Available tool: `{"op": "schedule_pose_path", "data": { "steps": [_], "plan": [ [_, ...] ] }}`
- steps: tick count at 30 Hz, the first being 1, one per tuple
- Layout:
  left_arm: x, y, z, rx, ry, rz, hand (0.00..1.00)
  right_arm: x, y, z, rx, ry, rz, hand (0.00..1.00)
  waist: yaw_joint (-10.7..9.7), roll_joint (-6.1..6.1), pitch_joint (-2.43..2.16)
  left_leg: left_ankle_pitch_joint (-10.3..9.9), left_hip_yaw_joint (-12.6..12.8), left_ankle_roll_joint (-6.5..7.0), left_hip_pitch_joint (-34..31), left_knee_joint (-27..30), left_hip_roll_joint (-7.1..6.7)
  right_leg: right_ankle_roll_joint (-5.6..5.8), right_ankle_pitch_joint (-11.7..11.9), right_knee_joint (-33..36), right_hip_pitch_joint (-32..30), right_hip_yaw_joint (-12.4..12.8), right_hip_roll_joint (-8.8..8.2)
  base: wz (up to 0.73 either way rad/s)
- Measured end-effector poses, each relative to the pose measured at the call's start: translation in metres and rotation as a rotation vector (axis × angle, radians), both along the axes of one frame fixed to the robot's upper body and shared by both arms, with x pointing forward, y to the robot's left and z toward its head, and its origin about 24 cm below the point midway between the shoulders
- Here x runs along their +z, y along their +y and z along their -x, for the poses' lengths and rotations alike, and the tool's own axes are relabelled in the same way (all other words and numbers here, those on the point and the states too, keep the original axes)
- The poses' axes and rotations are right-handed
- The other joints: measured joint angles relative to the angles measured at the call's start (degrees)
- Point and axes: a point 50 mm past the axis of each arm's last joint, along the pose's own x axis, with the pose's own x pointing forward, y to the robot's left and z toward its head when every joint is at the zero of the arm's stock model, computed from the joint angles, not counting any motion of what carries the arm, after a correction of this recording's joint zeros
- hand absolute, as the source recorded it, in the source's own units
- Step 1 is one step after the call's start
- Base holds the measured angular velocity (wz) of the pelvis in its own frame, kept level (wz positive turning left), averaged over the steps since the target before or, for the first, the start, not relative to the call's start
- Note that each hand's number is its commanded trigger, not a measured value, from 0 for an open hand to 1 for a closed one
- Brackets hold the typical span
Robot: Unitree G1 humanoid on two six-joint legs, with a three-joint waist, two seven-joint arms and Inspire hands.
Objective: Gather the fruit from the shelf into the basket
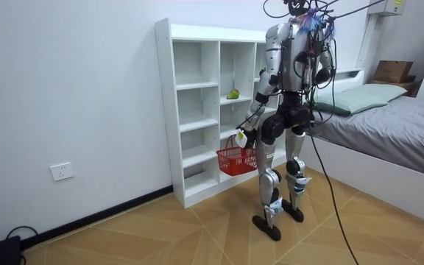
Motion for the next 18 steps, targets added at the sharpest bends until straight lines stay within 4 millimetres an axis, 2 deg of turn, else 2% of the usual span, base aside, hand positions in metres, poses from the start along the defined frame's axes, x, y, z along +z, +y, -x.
{"op": "schedule_pose_path", "data": {
  "steps": [7,9,10,11,12,15,18],
  "plan": [
    [0.001,0.005,0.002,0.002,0.005,-0.006,1.0,0.015,-0.005,-0.003,-0.025,-0.041,0.035,0.0,0.0,-0.55,0.27,0.0,0.36,0.0,-0.02,-0.08,0.0,0.01,0.0,0.5,-0.19,0.39,0.0,-0.04],
    [0.001,0.006,0.004,0.01,0.007,-0.007,1.0,0.045,0.001,-0.008,-0.008,-0.201,0.04,0.0,0.03,-0.84,0.04,0.01,0.33,0.01,0.0,-0.02,0.0,0.01,0.0,0.43,-0.08,0.29,0.01,0.02],
    [0.001,0.007,0.005,0.013,0.01,-0.009,1.0,0.053,0.003,-0.01,0.004,-0.251,0.04,0.0,0.03,-1.03,-0.13,0.01,0.27,0.01,0.04,0.03,0.0,0.01,-0.01,0.35,0.05,0.17,0.01,0.1],
    [0.001,0.008,0.005,0.014,0.01,-0.011,1.0,0.067,0.007,-0.013,0.028,-0.34,0.042,0.0,0.04,-1.43,-0.56,0.01,0.11,0.01,0.24,0.05,0.01,0.0,0.0,0.21,0.29,-0.08,0.0,0.08],
    [0.001,0.008,0.006,0.016,0.011,-0.014,1.0,0.078,0.01,-0.017,0.047,-0.41,0.046,0.0,0.15,-1.46,-0.59,0.01,0.07,0.01,0.87,0.02,0.01,0.0,0.0,0.19,0.78,-0.11,0.0,0.07],
    [0.0,0.008,0.007,0.021,0.014,-0.018,1.0,0.086,0.018,-0.022,0.084,-0.468,0.063,0.0,0.33,-1.71,-0.61,0.0,-0.34,0.02,1.77,-0.03,-0.04,0.07,0.04,-0.43,2.15,-0.49,-0.04,0.09],
    [0.0,0.008,0.007,0.037,0.015,-0.012,1.0,0.084,0.02,-0.022,0.096,-0.46,0.076,0.0,0.28,-1.22,-0.42,0.0,-0.56,0.01,1.64,-0.07,-0.04,0.07,0.04,-0.39,2.06,-0.65,-0.03,0.04]
  ]
}}
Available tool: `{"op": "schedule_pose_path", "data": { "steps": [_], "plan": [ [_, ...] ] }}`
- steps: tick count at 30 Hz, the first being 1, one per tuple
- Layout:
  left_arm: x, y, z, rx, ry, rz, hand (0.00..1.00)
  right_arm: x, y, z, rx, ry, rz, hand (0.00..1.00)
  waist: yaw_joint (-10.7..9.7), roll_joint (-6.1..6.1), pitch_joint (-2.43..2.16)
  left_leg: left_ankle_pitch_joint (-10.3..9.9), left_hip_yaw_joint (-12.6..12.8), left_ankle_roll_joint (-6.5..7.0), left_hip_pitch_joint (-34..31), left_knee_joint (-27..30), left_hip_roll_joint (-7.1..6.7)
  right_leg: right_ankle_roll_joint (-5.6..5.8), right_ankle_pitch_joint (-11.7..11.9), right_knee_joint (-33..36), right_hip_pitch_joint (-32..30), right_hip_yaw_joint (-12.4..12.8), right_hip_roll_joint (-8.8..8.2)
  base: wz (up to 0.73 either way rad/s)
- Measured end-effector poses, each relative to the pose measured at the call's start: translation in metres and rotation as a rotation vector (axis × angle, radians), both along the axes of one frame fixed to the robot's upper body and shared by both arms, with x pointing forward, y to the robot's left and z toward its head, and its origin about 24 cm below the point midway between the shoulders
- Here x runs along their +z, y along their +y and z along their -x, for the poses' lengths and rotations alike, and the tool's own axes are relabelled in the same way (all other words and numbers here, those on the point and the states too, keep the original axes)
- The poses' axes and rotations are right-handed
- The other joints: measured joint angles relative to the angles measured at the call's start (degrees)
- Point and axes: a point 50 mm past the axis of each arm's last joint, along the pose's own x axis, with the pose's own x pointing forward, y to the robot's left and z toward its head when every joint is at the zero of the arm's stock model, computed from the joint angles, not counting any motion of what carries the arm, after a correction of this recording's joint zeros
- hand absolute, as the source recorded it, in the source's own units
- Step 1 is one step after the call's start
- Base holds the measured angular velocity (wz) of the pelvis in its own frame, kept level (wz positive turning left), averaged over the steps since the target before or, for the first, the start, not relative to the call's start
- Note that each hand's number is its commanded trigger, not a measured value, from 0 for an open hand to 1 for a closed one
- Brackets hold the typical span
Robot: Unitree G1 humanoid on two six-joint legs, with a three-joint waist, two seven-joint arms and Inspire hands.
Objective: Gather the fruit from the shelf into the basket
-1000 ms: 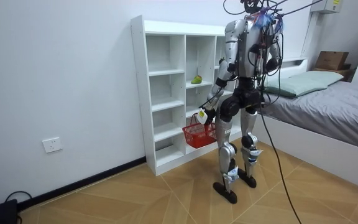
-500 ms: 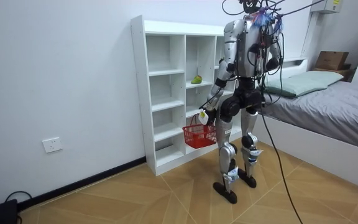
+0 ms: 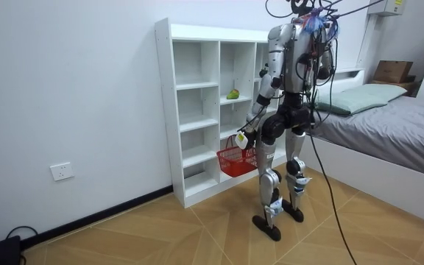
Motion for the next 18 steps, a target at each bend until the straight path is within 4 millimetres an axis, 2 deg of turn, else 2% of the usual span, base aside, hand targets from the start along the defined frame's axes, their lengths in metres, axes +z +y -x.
{"op": "schedule_pose_path", "data": {
  "steps": [5,18],
  "plan": [
    [-0.0004,-0.0006,0.0007,0.001,0.003,0.002,1.0,0.0015,0.0017,0.0005,0.01,-0.017,0.024,0.0,-0.19,0.81,0.07,0.01,-0.04,0.01,0.19,-0.14,0.01,0.0,0.0,-0.04,-0.04,0.04,0.02,0.0],
    [-0.0007,-0.0001,0.0004,0.013,0.006,-0.009,1.0,0.0009,0.0038,0.0006,0.016,-0.018,0.021,0.0,0.0,0.34,0.07,0.02,0.08,0.02,0.01,-0.16,-0.01,0.0,-0.01,-0.17,-0.02,0.27,0.02,-0.01]
  ]
}}
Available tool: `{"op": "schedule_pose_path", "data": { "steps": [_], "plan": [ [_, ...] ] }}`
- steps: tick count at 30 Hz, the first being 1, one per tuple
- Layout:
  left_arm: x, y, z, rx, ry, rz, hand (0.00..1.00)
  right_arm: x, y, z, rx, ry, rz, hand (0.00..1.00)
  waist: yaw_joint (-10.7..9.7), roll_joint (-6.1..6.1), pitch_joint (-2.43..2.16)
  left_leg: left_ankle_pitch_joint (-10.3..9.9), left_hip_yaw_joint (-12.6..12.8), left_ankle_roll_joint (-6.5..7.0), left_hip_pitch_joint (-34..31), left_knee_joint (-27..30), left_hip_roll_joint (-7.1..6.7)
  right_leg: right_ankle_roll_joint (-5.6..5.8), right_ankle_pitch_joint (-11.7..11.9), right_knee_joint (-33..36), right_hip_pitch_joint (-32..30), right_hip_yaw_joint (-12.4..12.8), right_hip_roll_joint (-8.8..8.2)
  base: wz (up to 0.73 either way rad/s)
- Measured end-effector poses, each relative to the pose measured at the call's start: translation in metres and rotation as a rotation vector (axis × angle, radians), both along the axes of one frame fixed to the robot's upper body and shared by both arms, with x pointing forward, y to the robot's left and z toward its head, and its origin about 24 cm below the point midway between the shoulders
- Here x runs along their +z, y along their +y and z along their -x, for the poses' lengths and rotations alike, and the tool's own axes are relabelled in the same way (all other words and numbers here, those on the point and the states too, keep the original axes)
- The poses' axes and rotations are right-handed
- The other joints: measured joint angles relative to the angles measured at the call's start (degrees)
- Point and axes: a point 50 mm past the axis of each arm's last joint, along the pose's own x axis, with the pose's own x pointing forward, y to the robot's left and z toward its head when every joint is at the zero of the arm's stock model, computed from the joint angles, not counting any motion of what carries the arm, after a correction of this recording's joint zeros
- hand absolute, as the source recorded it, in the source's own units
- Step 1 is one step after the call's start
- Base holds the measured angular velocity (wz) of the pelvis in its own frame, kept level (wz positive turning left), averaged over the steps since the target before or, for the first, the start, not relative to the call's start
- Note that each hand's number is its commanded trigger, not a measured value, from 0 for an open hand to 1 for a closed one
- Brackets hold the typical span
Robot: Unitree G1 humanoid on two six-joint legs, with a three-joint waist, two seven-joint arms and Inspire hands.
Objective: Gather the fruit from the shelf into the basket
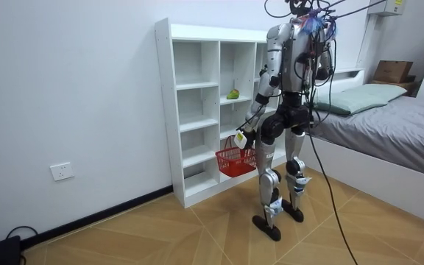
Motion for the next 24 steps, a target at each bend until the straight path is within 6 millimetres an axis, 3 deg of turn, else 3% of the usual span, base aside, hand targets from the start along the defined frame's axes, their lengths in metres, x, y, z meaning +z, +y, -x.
{"op": "schedule_pose_path", "data": {
  "steps": [24],
  "plan": [
    [0.001,0.001,-0.005,-0.005,-0.008,0.0,1.0,-0.01,-0.005,-0.002,-0.017,0.03,0.001,0.0,1.13,-0.64,0.27,0.01,-0.57,0.0,-0.36,0.09,0.0,0.0,0.0,-0.05,0.15,-1.02,-0.13,0.0]
  ]
}}
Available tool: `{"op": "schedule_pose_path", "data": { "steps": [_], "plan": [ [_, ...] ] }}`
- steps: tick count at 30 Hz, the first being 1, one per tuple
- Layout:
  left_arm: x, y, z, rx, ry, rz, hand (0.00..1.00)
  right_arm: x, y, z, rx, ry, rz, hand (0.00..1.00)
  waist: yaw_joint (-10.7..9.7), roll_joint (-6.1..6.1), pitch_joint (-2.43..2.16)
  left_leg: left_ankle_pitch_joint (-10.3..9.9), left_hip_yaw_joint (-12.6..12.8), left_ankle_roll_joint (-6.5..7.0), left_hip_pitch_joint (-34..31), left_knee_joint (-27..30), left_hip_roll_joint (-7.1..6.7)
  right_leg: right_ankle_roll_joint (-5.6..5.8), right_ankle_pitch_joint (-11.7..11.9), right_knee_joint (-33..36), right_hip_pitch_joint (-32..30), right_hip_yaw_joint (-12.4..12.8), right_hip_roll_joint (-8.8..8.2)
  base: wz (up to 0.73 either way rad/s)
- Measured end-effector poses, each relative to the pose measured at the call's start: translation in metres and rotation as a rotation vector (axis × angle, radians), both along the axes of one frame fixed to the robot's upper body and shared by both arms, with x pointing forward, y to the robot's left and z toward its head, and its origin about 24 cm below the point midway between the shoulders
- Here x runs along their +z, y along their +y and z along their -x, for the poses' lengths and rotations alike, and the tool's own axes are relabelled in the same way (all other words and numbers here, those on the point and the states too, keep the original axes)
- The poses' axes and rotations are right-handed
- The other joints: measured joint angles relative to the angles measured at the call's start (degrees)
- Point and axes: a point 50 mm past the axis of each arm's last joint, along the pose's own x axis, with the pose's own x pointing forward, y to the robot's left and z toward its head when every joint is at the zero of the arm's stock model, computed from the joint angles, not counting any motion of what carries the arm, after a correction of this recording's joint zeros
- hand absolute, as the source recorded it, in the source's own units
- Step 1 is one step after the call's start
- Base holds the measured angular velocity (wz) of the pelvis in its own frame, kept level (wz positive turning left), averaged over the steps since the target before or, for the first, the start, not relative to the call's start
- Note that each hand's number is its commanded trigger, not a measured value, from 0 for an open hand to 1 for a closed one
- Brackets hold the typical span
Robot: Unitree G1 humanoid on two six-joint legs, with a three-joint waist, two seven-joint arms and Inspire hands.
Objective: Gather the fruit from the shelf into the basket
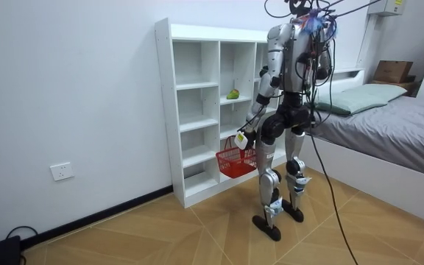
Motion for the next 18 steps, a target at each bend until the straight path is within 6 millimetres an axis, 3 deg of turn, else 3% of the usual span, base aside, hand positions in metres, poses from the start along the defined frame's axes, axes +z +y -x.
{"op": "schedule_pose_path", "data": {
  "steps": [8,18],
  "plan": [
    [0.002,0.006,-0.001,-0.019,0.002,-0.027,1.0,-0.009,-0.009,-0.015,-0.037,0.038,-0.049,0.0,-0.1,-0.34,0.12,0.02,-0.45,0.01,-0.35,0.2,-0.01,0.0,0.0,-0.04,-0.11,-0.44,-0.05,0.02],
    [0.003,0.007,-0.004,-0.016,-0.01,-0.041,1.0,0.006,-0.018,-0.038,-0.05,-0.017,-0.098,0.0,-0.21,-0.49,0.18,0.02,-1.35,0.01,-0.79,0.28,-0.02,-0.01,0.0,0.01,-0.17,-1.15,-0.03,0.03]
  ]
}}
